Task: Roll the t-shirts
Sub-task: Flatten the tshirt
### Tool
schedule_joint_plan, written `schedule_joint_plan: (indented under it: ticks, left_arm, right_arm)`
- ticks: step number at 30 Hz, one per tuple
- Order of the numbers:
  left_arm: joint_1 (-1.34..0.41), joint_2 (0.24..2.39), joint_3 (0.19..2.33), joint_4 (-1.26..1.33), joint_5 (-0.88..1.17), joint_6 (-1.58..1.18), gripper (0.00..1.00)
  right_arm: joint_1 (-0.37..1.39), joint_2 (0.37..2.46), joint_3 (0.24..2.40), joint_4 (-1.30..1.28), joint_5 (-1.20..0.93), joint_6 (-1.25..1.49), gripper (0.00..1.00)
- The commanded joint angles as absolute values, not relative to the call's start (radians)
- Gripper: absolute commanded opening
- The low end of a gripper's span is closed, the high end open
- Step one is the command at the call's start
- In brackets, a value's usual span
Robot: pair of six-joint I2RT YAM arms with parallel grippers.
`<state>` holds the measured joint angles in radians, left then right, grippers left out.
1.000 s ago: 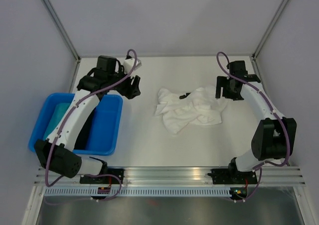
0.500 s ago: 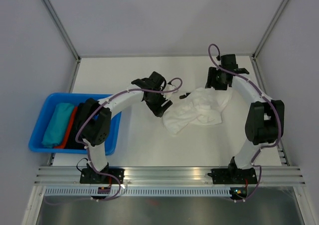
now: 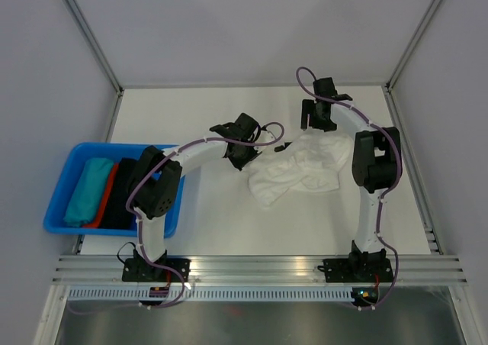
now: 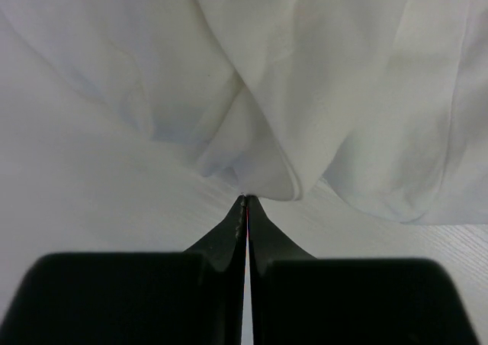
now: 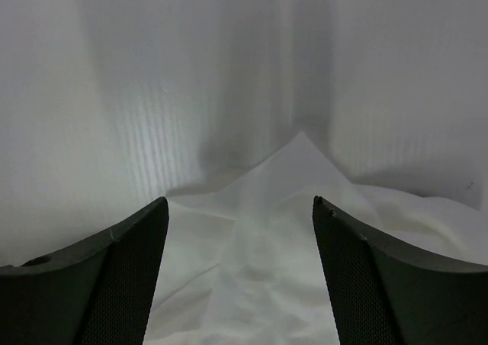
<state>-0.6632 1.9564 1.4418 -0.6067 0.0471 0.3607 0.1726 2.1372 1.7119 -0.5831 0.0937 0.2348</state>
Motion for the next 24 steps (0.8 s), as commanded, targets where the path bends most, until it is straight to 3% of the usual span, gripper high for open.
schedule_joint_plan:
  ticks: [1, 5, 6, 8, 9, 10, 16, 20, 24]
  left_arm:
    - [-0.664, 1.925, 1.477, -0.563, 0.015, 0.364, 0.02]
    - [-0.654, 1.853, 1.52, -0.561, 0.005, 0.368, 0.02]
    - [-0.65, 1.842, 1.525, -0.56, 0.005, 0.37, 0.02]
    - [-0.634, 1.827, 1.538, -0.56, -0.02, 0.367, 0.02]
    - [-0.627, 1.815, 1.545, -0.56, -0.023, 0.362, 0.02]
    - [-0.62, 1.81, 1.549, -0.56, -0.026, 0.357, 0.02]
    - [-0.549, 1.744, 1.632, -0.564, -0.031, 0.345, 0.02]
    - [-0.528, 1.735, 1.849, -0.649, -0.124, 0.357, 0.02]
    - [-0.508, 1.721, 1.968, -0.721, -0.086, 0.362, 0.02]
  right_arm:
    - [0.169, 2.184, 1.707, -0.626, 0.213, 0.206, 0.82]
    - [0.169, 2.191, 1.629, -0.592, 0.201, 0.199, 0.74]
    - [0.167, 2.194, 1.625, -0.588, 0.196, 0.198, 0.58]
    - [0.161, 2.189, 1.617, -0.591, 0.187, 0.199, 0.36]
    - [0.16, 2.181, 1.612, -0.589, 0.19, 0.205, 0.13]
    - [0.156, 2.145, 1.596, -0.572, 0.193, 0.207, 0.01]
    - [0.156, 1.949, 1.667, -0.58, 0.126, 0.186, 0.0]
    - [0.158, 1.821, 1.784, -0.6, 0.046, 0.189, 0.0]
    - [0.172, 1.717, 1.888, -0.601, -0.042, 0.195, 0.0]
